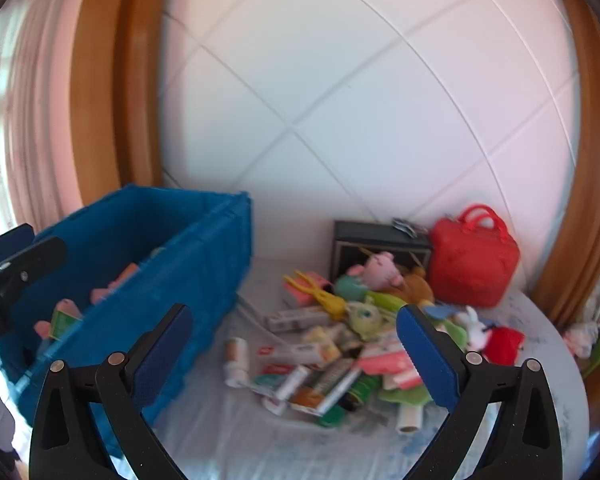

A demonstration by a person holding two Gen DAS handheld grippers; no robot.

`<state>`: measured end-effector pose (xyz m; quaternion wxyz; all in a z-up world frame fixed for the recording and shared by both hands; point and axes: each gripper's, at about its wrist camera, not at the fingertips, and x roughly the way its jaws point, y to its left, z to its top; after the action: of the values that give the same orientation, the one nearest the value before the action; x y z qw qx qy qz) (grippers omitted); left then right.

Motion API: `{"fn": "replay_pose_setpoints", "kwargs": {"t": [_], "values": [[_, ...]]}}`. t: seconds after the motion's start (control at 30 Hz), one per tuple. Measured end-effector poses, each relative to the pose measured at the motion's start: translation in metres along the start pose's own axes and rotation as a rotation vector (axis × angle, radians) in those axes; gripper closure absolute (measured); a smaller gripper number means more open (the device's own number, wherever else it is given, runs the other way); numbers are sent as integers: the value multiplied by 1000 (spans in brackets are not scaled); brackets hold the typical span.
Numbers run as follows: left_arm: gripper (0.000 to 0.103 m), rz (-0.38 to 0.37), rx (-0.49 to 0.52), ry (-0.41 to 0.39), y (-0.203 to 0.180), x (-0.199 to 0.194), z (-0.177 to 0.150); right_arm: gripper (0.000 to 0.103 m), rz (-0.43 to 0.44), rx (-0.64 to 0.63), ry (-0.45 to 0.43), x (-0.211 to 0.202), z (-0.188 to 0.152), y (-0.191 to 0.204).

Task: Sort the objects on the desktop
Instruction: 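Withdraw both tools from the crate back toward the heap, then grasp the white barcode medicine box with the left tool while the right tool grasps the green jar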

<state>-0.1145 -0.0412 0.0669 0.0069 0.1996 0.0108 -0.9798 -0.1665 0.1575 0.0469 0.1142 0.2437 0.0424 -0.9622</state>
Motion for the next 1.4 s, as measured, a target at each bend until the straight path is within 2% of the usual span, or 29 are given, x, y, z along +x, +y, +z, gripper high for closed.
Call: {"fn": "replay_pose_setpoints", "kwargs": {"t": [0.13,0.27,0.37,0.5,0.67,0.83,0.97,1.2,1.27,1.33,1.37,1.4], "values": [[30,-7,-24,71,-44,39,-18,0,-19,43,56,15,-22,-66],[30,18,-65,188,-73,88,-55,0,-7,59,140,44,-50,-126],[30,81,-81,290,-82,125,-96,0,-2,67,190,67,-73,-157],[30,118,-95,419,-79,161,-148,0,21,93,284,103,-111,-184],[30,134,-67,551,-78,203,-205,0,48,86,427,148,-164,-184],[30,95,-50,609,-78,238,-240,0,93,95,522,182,-206,-166],[30,66,-22,600,-81,262,-252,0,117,114,544,198,-225,-148],[30,5,25,598,-91,299,-268,0,112,125,515,221,-232,-122],[40,-25,22,596,-91,305,-269,0,110,123,510,228,-234,-114],[59,-42,28,563,-90,301,-269,8,113,125,511,236,-237,-105],[59,-53,37,557,-90,299,-270,14,116,123,510,238,-238,-101],[61,-61,42,555,-89,297,-271,14,118,118,506,240,-240,-96]]}}
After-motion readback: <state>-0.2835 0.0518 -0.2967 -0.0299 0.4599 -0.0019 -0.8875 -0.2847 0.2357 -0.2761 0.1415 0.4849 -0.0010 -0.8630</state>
